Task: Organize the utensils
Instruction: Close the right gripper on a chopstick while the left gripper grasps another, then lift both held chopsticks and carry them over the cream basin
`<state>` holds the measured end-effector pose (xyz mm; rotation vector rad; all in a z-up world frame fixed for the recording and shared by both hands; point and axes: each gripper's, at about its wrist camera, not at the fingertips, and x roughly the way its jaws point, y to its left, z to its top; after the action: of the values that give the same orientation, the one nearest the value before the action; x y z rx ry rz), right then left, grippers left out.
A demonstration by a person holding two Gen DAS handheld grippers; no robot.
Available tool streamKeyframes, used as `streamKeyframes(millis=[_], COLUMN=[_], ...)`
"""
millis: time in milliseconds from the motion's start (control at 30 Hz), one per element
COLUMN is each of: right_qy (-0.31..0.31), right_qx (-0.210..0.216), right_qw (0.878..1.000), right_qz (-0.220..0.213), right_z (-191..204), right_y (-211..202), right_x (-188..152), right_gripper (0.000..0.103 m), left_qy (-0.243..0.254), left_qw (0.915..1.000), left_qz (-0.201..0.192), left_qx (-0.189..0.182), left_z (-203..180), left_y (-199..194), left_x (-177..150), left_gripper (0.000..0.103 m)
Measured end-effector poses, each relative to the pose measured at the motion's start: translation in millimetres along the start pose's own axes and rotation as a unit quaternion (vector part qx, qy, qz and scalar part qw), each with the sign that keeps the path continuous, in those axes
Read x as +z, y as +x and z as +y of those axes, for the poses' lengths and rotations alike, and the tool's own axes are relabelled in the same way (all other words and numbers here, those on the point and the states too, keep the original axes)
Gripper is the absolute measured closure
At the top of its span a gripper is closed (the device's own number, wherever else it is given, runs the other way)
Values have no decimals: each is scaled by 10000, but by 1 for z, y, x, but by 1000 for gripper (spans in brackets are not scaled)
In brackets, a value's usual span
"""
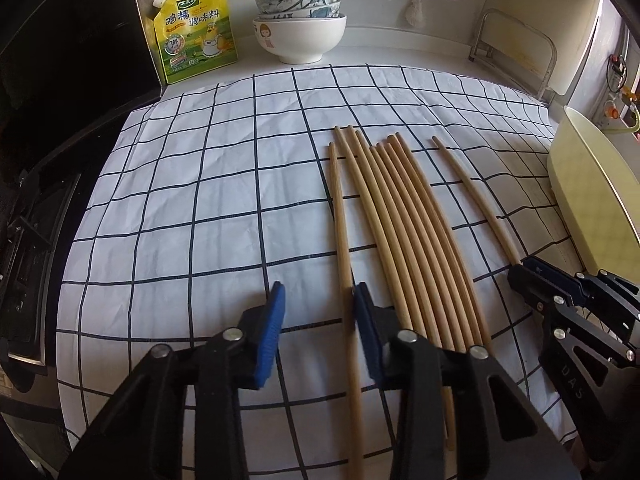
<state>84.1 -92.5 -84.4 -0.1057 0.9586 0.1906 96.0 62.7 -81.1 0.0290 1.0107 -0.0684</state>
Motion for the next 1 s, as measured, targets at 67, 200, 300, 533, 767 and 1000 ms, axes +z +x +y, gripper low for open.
streamKeyframes(millis=[67,200,300,533,767,1000], right_qy=[76,251,302,396,561,922], right_qx=[53,163,275,510,608,433], right_qw=[10000,9995,9991,9975,9948,9901], right_qz=[0,-49,-128,-296,-586,-965], right_z=[-3,-6,-4,2,-7,-42], right_y=[0,-4,-11,-32,-63,-105], right_x=[0,-2,-2,-1,-1,-4], right_gripper=[96,97,97,97,97,97], left_qy=[6,-93,-189,-287,-176,148], left_qw=[10000,9998,9994,9989,9983,9939], left_qz=[16,64,120,18,-237,-566], left_qx=[-34,-162,-271,-380,-506,-938], left_z=[0,6,11,18,5,-35], left_y=[-1,-2,-5,-22,-51,-83], left_x=[0,-1,-4,-4,6,26], left_gripper=[90,96,96,96,96,96])
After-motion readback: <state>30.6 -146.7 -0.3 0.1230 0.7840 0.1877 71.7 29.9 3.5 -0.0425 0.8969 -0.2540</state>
